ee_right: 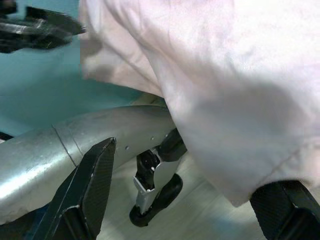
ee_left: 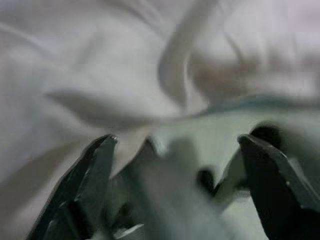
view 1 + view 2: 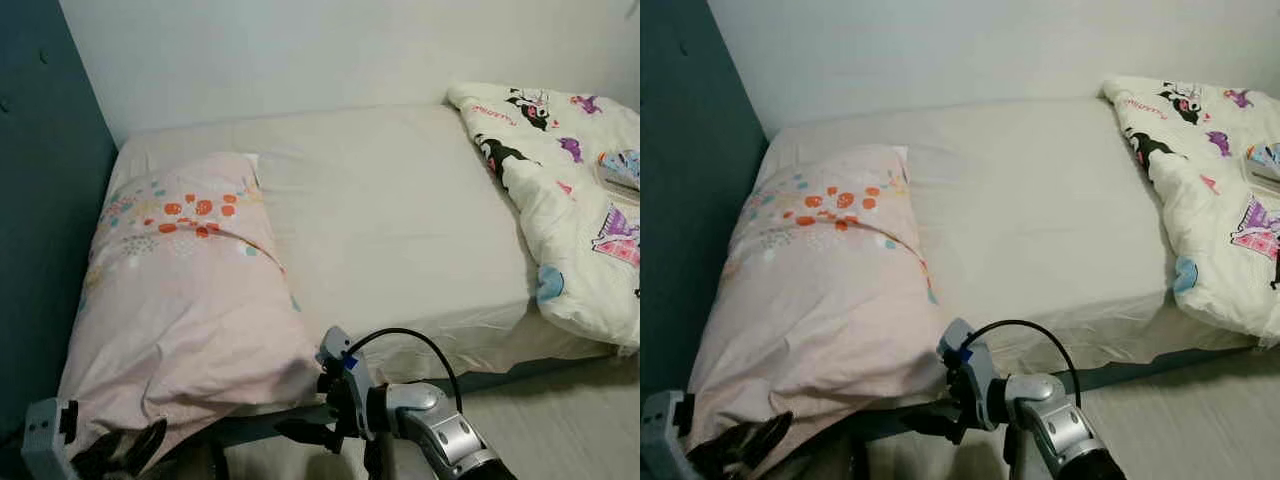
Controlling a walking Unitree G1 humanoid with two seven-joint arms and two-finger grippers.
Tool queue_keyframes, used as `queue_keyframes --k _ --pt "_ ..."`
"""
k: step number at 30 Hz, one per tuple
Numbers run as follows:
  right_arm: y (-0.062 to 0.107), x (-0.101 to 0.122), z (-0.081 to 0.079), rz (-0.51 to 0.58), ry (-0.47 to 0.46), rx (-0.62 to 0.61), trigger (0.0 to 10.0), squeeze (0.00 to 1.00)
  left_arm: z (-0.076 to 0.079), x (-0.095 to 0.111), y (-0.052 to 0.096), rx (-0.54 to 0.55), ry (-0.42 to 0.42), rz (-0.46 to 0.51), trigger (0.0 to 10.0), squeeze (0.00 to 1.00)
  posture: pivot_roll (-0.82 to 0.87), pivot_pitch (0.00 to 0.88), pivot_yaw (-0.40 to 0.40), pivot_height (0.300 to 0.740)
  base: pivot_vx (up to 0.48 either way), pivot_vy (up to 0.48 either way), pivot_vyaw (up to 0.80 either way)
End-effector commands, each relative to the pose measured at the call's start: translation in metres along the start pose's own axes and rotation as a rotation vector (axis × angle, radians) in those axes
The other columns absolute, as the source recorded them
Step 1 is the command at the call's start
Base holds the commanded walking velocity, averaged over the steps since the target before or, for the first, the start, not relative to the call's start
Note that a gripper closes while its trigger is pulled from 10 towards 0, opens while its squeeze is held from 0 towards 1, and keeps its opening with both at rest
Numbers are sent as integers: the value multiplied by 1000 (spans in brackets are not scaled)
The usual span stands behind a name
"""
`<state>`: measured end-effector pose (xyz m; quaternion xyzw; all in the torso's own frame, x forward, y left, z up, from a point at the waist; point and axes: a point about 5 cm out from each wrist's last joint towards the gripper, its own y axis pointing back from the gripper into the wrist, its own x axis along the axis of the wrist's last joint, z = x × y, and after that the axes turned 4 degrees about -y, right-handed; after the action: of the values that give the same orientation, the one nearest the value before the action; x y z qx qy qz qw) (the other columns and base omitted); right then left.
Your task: Clean up the room
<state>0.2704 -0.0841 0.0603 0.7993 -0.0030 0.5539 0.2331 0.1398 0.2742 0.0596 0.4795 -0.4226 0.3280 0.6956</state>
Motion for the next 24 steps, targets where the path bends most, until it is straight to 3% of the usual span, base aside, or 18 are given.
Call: queue_keyframes --k 1,2,3,4,6,7,8,12,13,14,15,16,18,24 --pt "0 -4 -2 5 -3 25 10000 0 8 1 7 -113 -167 -59 10000 1000 40 176 -57 582 0 0 0" --pt "0 -2 -4 12 -4 45 10000 0 12 3 7 -168 -251 -78 10000 1000 40 177 -58 582 0 0 0" --pt "0 -2 -4 12 -4 45 10000 0 12 3 7 -168 -251 -78 10000 1000 40 177 -58 582 0 0 0" --pt "-1 -1 -6 19 -2 69 10000 0 16 5 3 -204 -327 -86 10000 0 40 180 -60 582 0 0 0" --pt "-1 -1 -6 19 -2 69 10000 0 16 5 3 -204 -327 -86 10000 0 40 180 -60 582 0 0 0" --pt "-2 3 -9 24 6 101 10000 0 26 1 -16 -246 -526 -106 10000 0 29 183 -64 582 0 0 0" --pt "-3 4 -10 24 11 104 10000 0 29 -1 -25 -241 -585 -99 10000 0 29 183 -64 582 0 0 0" --pt "-2 5 -9 24 14 96 10000 0 33 -2 -38 -220 -643 -92 9725 0 24 187 -68 582 0 0 0" --pt "-2 5 -8 22 14 91 10000 0 36 -2 -47 -218 -659 -82 4196 0 20 189 -67 582 0 0 0" --pt "-2 5 -8 22 14 91 10000 0 36 -2 -47 -218 -659 -82 4196 0 20 189 -67 582 0 0 0" --pt "-1 5 -7 18 16 83 10000 0 45 -1 -62 -232 -668 -58 0 0 16 190 -71 582 0 0 0" --pt "-1 5 -7 18 16 83 10000 0 45 -1 -62 -232 -668 -58 0 0 16 190 -71 582 0 0 0" --pt "0 5 -5 14 19 77 10000 0 59 0 -82 -289 -712 -39 0 0 -2 204 -70 582 0 0 0" --pt "1 7 -6 14 23 80 10000 0 68 -4 -93 -425 -815 -70 0 0 -13 216 -62 582 0 0 0"
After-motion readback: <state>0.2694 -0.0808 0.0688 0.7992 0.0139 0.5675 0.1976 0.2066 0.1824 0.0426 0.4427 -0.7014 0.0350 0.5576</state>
